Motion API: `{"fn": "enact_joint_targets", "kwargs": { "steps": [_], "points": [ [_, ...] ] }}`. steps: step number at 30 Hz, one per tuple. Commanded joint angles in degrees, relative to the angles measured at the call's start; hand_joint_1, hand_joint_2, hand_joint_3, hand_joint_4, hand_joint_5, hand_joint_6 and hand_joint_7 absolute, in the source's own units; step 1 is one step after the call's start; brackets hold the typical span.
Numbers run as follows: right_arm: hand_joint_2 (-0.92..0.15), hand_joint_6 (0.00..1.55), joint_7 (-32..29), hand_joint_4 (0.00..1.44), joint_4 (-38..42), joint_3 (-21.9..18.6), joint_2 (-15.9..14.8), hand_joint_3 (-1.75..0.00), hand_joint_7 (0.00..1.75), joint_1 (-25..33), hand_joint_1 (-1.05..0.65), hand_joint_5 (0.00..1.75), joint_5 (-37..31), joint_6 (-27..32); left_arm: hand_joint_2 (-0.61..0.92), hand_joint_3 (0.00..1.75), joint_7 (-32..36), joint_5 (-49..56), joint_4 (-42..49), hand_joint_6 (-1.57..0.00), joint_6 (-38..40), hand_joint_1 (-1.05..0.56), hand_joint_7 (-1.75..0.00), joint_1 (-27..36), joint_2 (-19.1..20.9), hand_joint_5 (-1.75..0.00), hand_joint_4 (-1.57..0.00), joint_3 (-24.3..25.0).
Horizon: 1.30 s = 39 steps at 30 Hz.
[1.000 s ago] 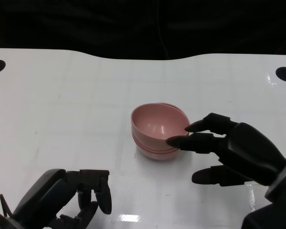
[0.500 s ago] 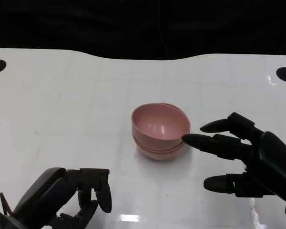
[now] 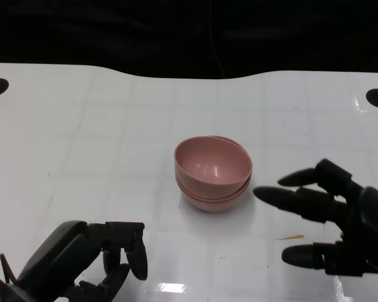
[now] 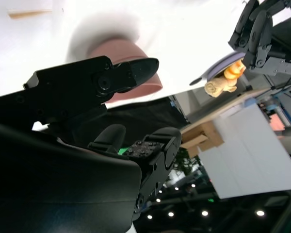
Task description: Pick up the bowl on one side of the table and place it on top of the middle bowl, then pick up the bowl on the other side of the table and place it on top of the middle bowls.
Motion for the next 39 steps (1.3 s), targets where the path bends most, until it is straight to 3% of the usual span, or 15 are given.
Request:
{"fn": "enact_joint_targets", "kwargs": {
  "steps": [1, 4, 13, 15, 17, 18, 20, 23, 26, 39],
  "points": [
    [-0.87, 0.64, 1.17, 0.12, -2.54, -1.17, 0.03, -0.02, 0.11, 2.35, -0.27, 1.04, 1.31, 1.87, 0.31, 1.49, -0.20, 0.12, -0.20, -0.79, -0.18, -0.01, -1.47, 0.08, 0.88, -1.68, -0.81, 0.46],
    [-0.87, 0.73, 1.07, 0.25, -3.74, -1.58, 1.40, -0.02, 0.16, 3.47, -0.21, 1.09, 1.58, 3.52, 0.30, 1.49, -0.09, 0.24, -0.28, -0.80, -0.26, -0.01, -1.47, 0.10, 0.91, -1.68, -0.82, 0.53],
    [-0.85, 0.97, -2.96, 0.68, 0.57, -2.53, 4.82, -0.05, 0.40, 2.92, -0.03, 1.19, 1.45, -0.38, 0.29, 1.50, 0.19, 0.48, -0.20, -0.80, -0.49, -0.01, -1.47, 0.42, 1.05, -1.69, -0.81, 0.81],
    [-0.45, 0.96, -4.29, 0.83, 2.75, -2.66, 5.54, -0.80, 0.66, 2.13, 0.08, 1.16, 1.48, -2.63, 0.29, 1.50, 0.25, 0.41, -0.04, -0.80, -0.66, -0.01, -1.47, 0.55, 1.04, -1.68, -0.81, 0.88],
    [-0.18, 1.04, -4.72, 0.99, 5.12, -2.71, 5.66, -1.35, 0.82, 1.14, 0.19, 1.22, 1.74, -4.44, 0.29, 1.51, 0.26, 0.31, 0.15, -0.80, -0.75, -0.01, -1.47, 0.55, 0.99, -1.68, -0.82, 0.89],
    [-0.13, 1.06, -4.05, 1.02, 5.63, -2.62, 5.45, -1.44, 0.85, 0.98, 0.20, 1.24, 2.36, -4.35, 0.29, 1.51, 0.23, 0.25, 0.12, -0.80, -0.71, -0.01, -1.47, 0.63, 0.98, -1.68, -0.82, 0.92],
    [-0.06, 1.12, -2.52, 1.09, 5.91, -2.44, 4.91, -1.66, 0.96, 0.97, 0.29, 1.43, 3.43, -3.63, 0.29, 1.51, 0.17, 0.17, 0.02, -0.80, -0.64, -0.01, -1.47, 0.78, 1.01, -1.68, -0.81, 0.97],
    [-0.02, 1.11, -0.73, 1.10, 5.98, -2.46, 4.43, -1.74, 1.16, 1.00, 0.34, 1.62, 4.46, -2.75, 0.29, 1.52, 0.15, 0.17, -0.06, -0.79, -0.62, -0.01, -1.47, 0.86, 0.96, -1.68, -0.81, 1.06],
    [0.00, 1.06, 0.47, 1.09, 6.52, -2.52, 4.37, -1.75, 1.32, 0.79, 0.36, 1.69, 5.40, -2.55, 0.29, 1.52, 0.02, -0.21, -0.11, -0.80, -0.67, -0.01, -1.48, 0.87, 0.80, -1.69, -0.82, 1.12],
    [0.00, 0.99, 0.89, 1.06, 9.85, -2.14, 5.41, -1.75, 1.40, -1.09, 0.28, 1.70, 5.42, -3.88, 0.28, 1.52, -0.22, -1.22, 0.34, -0.81, -0.50, 0.01, -1.49, 1.01, 0.66, -1.69, -0.84, 1.36]
  ]
}}
